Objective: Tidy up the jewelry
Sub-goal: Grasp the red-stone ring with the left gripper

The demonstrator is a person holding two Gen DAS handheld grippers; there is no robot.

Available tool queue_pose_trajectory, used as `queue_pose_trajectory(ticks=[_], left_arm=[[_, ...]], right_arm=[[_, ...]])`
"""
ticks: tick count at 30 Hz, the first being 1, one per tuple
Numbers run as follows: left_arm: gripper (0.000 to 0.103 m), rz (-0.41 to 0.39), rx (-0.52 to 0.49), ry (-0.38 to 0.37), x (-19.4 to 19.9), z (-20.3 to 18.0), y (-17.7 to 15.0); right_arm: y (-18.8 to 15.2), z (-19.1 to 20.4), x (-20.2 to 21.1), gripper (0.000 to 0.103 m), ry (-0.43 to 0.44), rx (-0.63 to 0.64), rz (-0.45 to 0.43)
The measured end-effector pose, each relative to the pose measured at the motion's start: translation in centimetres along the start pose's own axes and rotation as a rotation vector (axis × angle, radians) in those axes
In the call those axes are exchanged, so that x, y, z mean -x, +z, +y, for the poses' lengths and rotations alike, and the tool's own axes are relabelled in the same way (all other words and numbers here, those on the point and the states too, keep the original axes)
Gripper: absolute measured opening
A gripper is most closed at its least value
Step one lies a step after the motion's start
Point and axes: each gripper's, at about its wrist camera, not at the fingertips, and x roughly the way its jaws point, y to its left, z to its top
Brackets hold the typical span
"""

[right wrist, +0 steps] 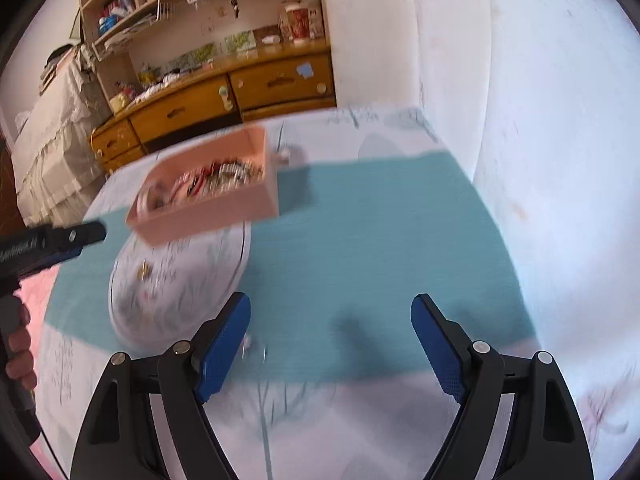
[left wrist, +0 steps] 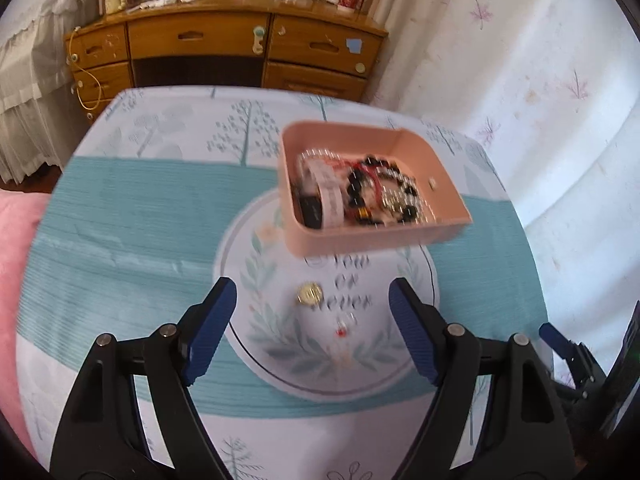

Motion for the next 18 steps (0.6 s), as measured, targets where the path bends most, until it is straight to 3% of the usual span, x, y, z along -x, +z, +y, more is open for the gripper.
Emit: queue_pose_trajectory(ticks=[8, 18], left_arm=[[0.054, 0.04, -0.113, 0.05, -2.9, -3.2, -2.6], [0.038, 0.05, -0.176, 0.087, -5.2, -4.9, -3.1]], right_arm=[[-4.7, 3.6, 0.4, 0.081, 0.018, 0.111, 0.019], [-4.8, 6.1, -1.9, 0.054, 0.027, 0.164, 0.049]])
